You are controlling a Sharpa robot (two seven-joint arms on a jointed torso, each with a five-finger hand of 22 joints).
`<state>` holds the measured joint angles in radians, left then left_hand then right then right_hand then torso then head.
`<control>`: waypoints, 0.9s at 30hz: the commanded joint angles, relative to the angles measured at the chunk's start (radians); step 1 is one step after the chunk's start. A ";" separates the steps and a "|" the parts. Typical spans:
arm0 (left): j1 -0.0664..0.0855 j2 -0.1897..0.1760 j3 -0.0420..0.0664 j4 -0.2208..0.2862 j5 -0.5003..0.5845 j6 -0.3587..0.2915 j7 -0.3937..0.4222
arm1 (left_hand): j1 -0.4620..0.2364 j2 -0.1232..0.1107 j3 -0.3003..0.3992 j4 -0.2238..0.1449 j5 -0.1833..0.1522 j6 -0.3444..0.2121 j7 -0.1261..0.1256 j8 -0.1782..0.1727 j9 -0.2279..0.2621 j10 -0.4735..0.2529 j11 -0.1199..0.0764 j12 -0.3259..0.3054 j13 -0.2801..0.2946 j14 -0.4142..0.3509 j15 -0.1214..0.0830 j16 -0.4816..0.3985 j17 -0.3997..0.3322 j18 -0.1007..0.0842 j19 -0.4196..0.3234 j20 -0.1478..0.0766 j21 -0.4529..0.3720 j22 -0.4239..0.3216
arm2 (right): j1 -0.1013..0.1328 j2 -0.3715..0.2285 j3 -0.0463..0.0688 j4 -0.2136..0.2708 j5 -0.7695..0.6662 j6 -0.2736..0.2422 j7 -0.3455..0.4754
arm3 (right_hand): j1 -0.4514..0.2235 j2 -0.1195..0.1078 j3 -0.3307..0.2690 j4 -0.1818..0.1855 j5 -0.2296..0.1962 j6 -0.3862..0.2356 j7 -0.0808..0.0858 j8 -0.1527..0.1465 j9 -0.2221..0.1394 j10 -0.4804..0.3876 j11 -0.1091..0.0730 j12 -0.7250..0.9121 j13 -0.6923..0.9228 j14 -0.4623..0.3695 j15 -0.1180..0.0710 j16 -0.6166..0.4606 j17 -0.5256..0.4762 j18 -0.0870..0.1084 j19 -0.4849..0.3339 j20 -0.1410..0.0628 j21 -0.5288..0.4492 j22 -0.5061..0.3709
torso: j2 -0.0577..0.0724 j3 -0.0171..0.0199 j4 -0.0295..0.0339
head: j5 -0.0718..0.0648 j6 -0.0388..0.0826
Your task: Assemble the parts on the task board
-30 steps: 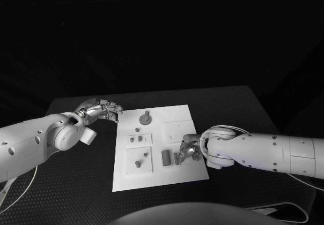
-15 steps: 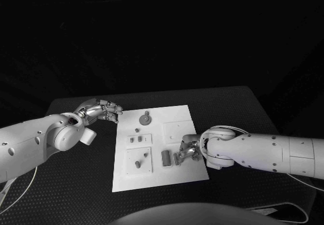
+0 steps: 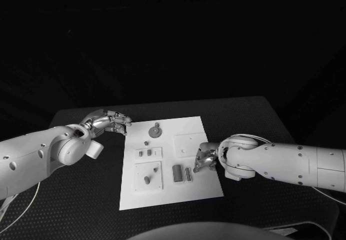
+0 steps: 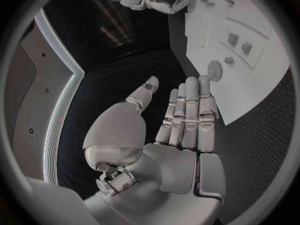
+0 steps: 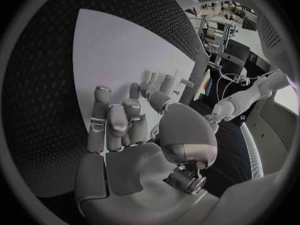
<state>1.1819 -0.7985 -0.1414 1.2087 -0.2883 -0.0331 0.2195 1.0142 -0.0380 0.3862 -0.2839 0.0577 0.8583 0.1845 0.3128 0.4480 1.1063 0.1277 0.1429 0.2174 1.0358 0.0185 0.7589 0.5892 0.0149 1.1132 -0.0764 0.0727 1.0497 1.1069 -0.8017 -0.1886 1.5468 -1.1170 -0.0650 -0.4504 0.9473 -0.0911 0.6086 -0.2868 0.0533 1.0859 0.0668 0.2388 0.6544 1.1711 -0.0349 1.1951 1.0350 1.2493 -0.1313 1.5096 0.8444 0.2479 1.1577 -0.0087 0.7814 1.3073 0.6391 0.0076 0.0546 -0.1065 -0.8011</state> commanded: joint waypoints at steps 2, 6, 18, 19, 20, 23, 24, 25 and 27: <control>0.001 0.002 0.001 0.001 0.055 -0.013 0.022 | -0.008 -0.004 -0.005 -0.001 -0.005 -0.001 -0.006 0.002 -0.001 -0.005 0.000 0.005 -0.001 -0.003 0.005 -0.007 0.001 0.016 -0.007 0.001 -0.003 -0.002 | 0.019 0.003 0.011 -0.034 0.086 -0.068 0.155 | -0.010 -0.031 0.001 0.007 -0.004 -0.065 0.030 -0.028 -0.013 -0.008 0.021 -0.006 -0.001 -0.016 0.012 -0.009 -0.012 0.014 -0.011 0.003 -0.010 0.016 | -0.004 -0.0020 -0.0021 | -0.002 0.036; 0.003 0.001 0.002 -0.008 0.070 -0.037 0.029 | -0.007 -0.004 -0.004 -0.002 -0.005 -0.001 -0.007 0.002 -0.001 -0.005 0.002 0.006 -0.001 -0.023 0.010 -0.025 -0.005 0.014 -0.018 0.005 -0.007 -0.005 | 0.040 0.014 0.048 -0.101 0.187 -0.124 0.297 | -0.019 -0.059 0.015 0.022 -0.005 -0.089 0.045 -0.038 -0.016 -0.029 0.036 -0.014 -0.002 -0.030 0.027 -0.018 -0.014 0.014 -0.023 0.011 -0.020 0.015 | -0.013 -0.0057 -0.0050 | 0.007 0.078; 0.036 0.028 0.003 -0.077 0.171 -0.097 0.069 | 0.002 -0.006 0.026 -0.003 -0.005 -0.036 -0.004 -0.012 -0.007 -0.042 0.023 -0.015 -0.017 -0.198 0.113 -0.249 -0.084 0.002 -0.267 0.104 -0.012 -0.119 | 0.063 0.143 0.119 -0.457 0.547 -0.135 0.614 | 0.009 -0.011 0.035 -0.002 -0.003 -0.124 0.063 -0.042 -0.008 -0.193 0.055 -0.165 -0.091 -0.201 0.051 -0.162 -0.071 -0.015 -0.203 0.071 -0.132 -0.005 | -0.063 -0.0240 -0.0140 | 0.036 0.162; 0.041 0.033 0.004 -0.086 0.176 -0.102 0.074 | 0.003 -0.006 0.028 -0.003 -0.005 -0.043 -0.005 -0.015 -0.009 -0.056 0.029 -0.023 -0.023 -0.212 0.119 -0.263 -0.089 0.003 -0.281 0.110 -0.012 -0.128 | 0.062 0.158 0.122 -0.488 0.585 -0.128 0.630 | 0.011 -0.003 0.039 -0.001 -0.002 -0.131 0.068 -0.045 -0.007 -0.210 0.061 -0.197 -0.115 -0.227 0.055 -0.194 -0.085 -0.021 -0.231 0.079 -0.154 -0.013 | -0.070 -0.0262 -0.0133 | 0.040 0.165; 0.044 0.034 0.004 -0.092 0.180 -0.103 0.079 | 0.003 -0.006 0.028 -0.003 -0.005 -0.049 -0.005 -0.017 -0.010 -0.067 0.032 -0.030 -0.028 -0.219 0.123 -0.273 -0.092 0.003 -0.291 0.114 -0.012 -0.134 | 0.062 0.171 0.126 -0.514 0.617 -0.121 0.647 | 0.012 -0.001 0.040 0.000 -0.003 -0.138 0.072 -0.047 -0.008 -0.220 0.065 -0.215 -0.130 -0.240 0.059 -0.212 -0.093 -0.025 -0.245 0.084 -0.166 -0.018 | -0.075 -0.0276 -0.0121 | 0.044 0.168; 0.048 0.041 0.004 -0.111 0.204 -0.113 0.090 | 0.001 -0.008 0.028 -0.003 -0.005 -0.081 -0.014 -0.032 -0.016 -0.117 0.033 -0.060 -0.050 -0.245 0.134 -0.308 -0.105 0.000 -0.331 0.128 -0.012 -0.161 | 0.053 0.204 0.154 -0.575 0.668 -0.117 0.682 | 0.013 0.014 0.058 -0.001 0.000 -0.192 0.104 -0.068 -0.011 -0.286 0.106 -0.377 -0.257 -0.341 0.110 -0.383 -0.176 -0.053 -0.370 0.117 -0.270 -0.064 | -0.084 -0.0295 -0.0108 | 0.055 0.182; 0.050 0.045 0.005 -0.119 0.213 -0.117 0.095 | 0.000 -0.008 0.027 -0.003 -0.005 -0.089 -0.017 -0.035 -0.017 -0.127 0.033 -0.065 -0.056 -0.256 0.137 -0.320 -0.110 -0.001 -0.342 0.131 -0.012 -0.169 | 0.048 0.214 0.165 -0.592 0.680 -0.108 0.694 | 0.011 0.015 0.063 0.001 0.004 -0.198 0.111 -0.068 -0.010 -0.300 0.112 -0.428 -0.300 -0.371 0.130 -0.445 -0.206 -0.063 -0.409 0.128 -0.304 -0.080 | -0.086 -0.0290 -0.0109 | 0.060 0.191; 0.052 0.049 0.006 -0.128 0.224 -0.119 0.099 | 0.000 -0.008 0.026 -0.003 -0.005 -0.100 -0.022 -0.040 -0.018 -0.139 0.030 -0.071 -0.062 -0.282 0.141 -0.341 -0.119 -0.005 -0.361 0.137 -0.012 -0.181 | 0.043 0.225 0.174 -0.611 0.692 -0.097 0.712 | 0.010 0.014 0.062 0.002 0.000 -0.211 0.115 -0.069 -0.008 -0.288 0.124 -0.491 -0.363 -0.381 0.165 -0.522 -0.246 -0.074 -0.447 0.141 -0.343 -0.100 | -0.090 -0.0280 -0.0104 | 0.063 0.195; 0.053 0.061 0.007 -0.146 0.240 -0.119 0.105 | -0.006 -0.010 0.020 -0.003 -0.004 -0.116 -0.029 -0.046 -0.020 -0.160 0.024 -0.077 -0.073 -0.316 0.146 -0.368 -0.132 -0.014 -0.396 0.144 -0.012 -0.200 | 0.035 0.242 0.188 -0.634 0.725 -0.083 0.740 | 0.003 0.016 0.065 0.003 0.005 -0.243 0.112 -0.083 -0.012 -0.332 0.152 -0.571 -0.422 -0.452 0.209 -0.625 -0.293 -0.096 -0.523 0.157 -0.395 -0.120 | -0.094 -0.0271 -0.0099 | 0.066 0.200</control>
<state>1.2324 -0.7450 -0.1356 1.0694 -0.1134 -0.1264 0.2804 1.0123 -0.0400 0.4084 -0.2866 0.0577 0.7446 0.1568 0.2690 0.4293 0.9498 0.1518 0.0694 0.1466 0.7272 0.1633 0.3971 0.4601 0.0150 0.7226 0.0662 0.0649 0.8533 1.1482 -0.5677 -0.0021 0.9239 -0.5075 -0.1836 0.1836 0.9536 -0.0767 0.6694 -0.2841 0.0533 0.8441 0.1834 0.1578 0.6430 0.8432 0.1162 0.6361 0.6233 0.8038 0.0711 0.8995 0.5589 0.1549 0.6432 0.1459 0.3944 1.1913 0.5575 -0.0192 0.0434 -0.0466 -0.6109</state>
